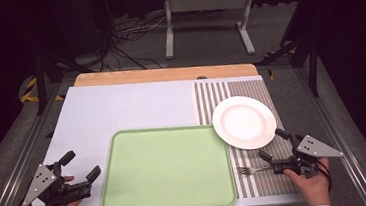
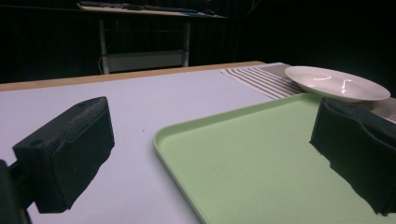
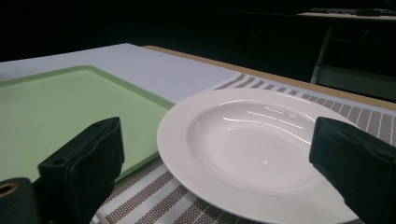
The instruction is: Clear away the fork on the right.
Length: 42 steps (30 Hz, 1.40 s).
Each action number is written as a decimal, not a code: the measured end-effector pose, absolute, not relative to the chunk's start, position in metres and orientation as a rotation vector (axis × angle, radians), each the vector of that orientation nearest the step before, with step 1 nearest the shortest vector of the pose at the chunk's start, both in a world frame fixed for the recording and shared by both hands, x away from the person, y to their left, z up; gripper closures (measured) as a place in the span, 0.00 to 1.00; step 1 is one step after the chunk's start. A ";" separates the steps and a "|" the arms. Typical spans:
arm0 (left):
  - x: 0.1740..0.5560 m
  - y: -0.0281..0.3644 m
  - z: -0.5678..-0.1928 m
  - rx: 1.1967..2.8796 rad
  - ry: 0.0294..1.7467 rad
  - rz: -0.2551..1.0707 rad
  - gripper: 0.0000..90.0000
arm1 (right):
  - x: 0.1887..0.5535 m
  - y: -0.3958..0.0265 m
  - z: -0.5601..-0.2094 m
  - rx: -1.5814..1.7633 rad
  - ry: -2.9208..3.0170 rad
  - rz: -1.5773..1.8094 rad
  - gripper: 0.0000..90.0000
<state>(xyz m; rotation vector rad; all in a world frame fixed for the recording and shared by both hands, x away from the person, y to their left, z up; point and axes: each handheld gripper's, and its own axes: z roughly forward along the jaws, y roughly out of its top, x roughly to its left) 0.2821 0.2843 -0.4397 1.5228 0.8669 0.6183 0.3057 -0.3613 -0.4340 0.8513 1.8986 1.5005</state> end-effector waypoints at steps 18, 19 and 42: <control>0.281 0.288 -0.438 1.498 0.897 0.611 0.00 | 0.304 -0.353 -0.416 0.787 1.918 1.498 0.05; 0.281 0.288 -0.438 1.499 0.897 0.614 0.00 | 0.305 -0.352 -0.411 0.776 1.941 1.481 0.05; 0.284 0.283 -0.441 1.541 0.885 0.612 0.00 | 0.334 -0.333 -0.376 0.621 2.462 0.992 0.07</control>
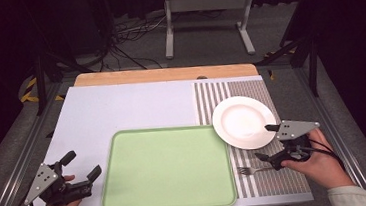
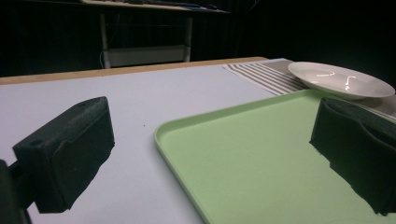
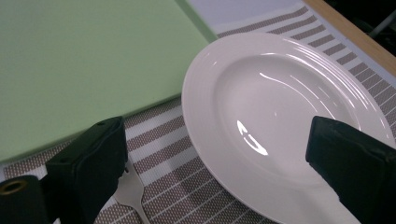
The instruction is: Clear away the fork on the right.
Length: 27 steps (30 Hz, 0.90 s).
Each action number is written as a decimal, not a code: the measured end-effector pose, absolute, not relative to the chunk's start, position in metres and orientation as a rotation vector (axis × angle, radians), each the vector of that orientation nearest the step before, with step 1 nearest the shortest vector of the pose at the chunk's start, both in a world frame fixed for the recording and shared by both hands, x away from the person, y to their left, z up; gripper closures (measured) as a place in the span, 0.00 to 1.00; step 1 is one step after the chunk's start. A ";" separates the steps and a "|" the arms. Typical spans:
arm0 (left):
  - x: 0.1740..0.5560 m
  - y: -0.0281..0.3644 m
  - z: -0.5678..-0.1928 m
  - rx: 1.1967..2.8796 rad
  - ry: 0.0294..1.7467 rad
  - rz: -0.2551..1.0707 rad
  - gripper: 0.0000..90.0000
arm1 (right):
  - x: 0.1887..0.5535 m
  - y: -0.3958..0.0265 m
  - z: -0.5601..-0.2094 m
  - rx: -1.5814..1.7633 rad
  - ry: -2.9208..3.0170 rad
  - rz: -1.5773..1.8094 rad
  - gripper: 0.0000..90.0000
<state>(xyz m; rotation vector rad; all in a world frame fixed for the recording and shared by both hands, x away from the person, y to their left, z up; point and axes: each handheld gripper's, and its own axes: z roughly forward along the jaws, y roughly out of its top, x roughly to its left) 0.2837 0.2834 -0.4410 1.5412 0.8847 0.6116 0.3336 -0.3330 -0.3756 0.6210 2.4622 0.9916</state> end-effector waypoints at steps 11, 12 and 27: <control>0.286 0.289 -0.441 1.532 0.894 0.617 0.00 | 0.346 -0.325 -0.376 0.575 2.592 0.794 0.08; 0.286 0.289 -0.441 1.529 0.897 0.615 0.00 | 0.346 -0.325 -0.376 0.571 2.603 0.777 0.08; 0.286 0.287 -0.441 1.532 0.893 0.619 0.00 | 0.347 -0.318 -0.371 0.504 2.715 0.622 0.08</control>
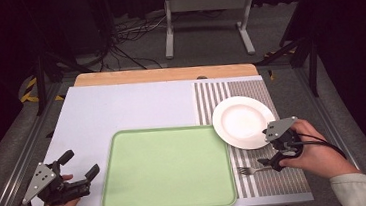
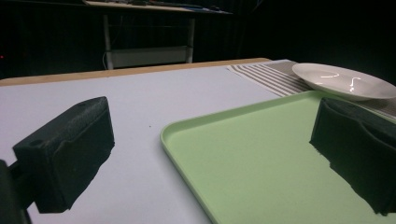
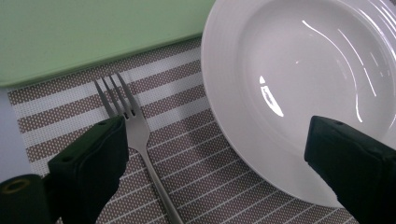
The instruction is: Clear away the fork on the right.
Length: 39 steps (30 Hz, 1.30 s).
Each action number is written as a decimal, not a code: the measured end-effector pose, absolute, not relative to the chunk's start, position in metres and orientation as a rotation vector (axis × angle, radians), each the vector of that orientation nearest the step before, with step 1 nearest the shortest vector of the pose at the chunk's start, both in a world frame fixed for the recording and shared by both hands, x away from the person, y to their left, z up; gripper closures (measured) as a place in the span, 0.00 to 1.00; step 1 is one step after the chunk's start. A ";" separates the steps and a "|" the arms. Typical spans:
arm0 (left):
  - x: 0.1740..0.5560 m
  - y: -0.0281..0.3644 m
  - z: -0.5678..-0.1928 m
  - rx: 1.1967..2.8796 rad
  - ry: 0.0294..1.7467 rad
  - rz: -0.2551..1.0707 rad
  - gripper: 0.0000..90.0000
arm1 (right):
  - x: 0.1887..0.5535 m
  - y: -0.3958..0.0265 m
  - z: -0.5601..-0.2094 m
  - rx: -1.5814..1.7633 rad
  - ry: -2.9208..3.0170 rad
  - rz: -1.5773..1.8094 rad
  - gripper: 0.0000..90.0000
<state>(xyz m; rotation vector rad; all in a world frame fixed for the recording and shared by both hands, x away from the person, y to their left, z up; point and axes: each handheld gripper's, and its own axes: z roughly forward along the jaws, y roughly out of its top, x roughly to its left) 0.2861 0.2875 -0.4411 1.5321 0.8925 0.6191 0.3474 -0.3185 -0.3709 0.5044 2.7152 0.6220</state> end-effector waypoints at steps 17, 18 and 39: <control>0.286 0.288 -0.441 1.535 0.893 0.624 0.00 | 0.345 -0.315 -0.392 0.258 2.973 0.347 0.47; 0.286 0.289 -0.441 1.534 0.892 0.624 0.00 | 0.345 -0.315 -0.393 0.237 2.983 0.322 0.48; 0.286 0.289 -0.440 1.516 0.889 0.605 0.00 | 0.350 -0.304 -0.413 0.045 3.074 0.002 0.85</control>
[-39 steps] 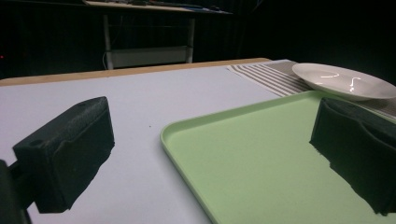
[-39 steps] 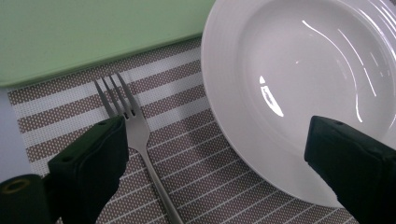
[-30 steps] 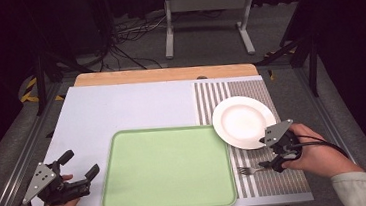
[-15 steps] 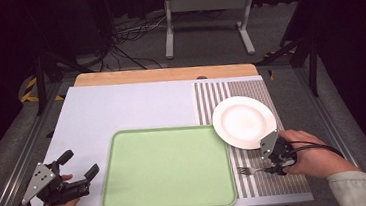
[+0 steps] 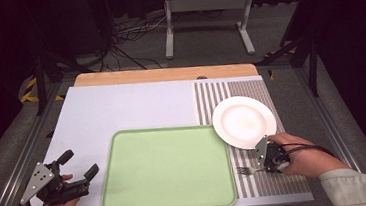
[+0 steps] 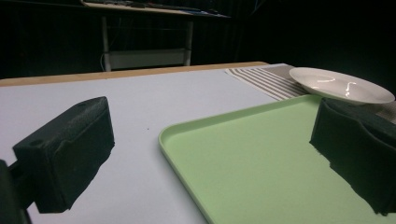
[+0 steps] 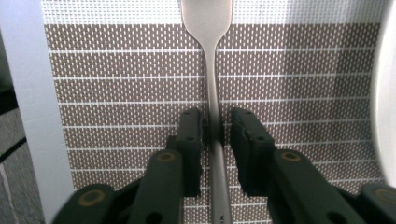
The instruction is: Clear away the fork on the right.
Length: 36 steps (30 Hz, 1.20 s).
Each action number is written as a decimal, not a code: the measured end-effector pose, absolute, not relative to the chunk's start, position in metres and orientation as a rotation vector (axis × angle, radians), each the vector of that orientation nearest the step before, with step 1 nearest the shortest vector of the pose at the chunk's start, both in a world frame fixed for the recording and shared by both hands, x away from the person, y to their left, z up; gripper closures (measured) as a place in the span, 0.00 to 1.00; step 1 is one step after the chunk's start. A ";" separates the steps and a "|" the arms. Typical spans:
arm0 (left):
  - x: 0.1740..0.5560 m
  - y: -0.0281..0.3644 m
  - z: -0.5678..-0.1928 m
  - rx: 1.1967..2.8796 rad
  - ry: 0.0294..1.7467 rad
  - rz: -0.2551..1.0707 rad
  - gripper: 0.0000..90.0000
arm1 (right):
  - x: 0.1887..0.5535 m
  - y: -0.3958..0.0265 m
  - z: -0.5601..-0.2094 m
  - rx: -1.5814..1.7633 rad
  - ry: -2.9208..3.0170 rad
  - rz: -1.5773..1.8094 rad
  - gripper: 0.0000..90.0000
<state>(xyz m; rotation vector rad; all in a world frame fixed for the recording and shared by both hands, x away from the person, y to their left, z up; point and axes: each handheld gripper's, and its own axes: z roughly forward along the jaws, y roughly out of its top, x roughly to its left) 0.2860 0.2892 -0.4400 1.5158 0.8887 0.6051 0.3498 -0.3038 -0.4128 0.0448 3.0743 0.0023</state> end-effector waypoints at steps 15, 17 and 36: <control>0.286 0.289 -0.440 1.516 0.888 0.599 0.00 | 0.350 -0.298 -0.414 -0.056 3.082 -0.067 0.95; 0.286 0.289 -0.440 1.515 0.888 0.600 0.00 | 0.350 -0.298 -0.414 -0.054 3.082 -0.070 0.95; 0.285 0.289 -0.439 1.511 0.892 0.603 0.00 | 0.346 -0.295 -0.373 0.011 3.008 0.180 0.95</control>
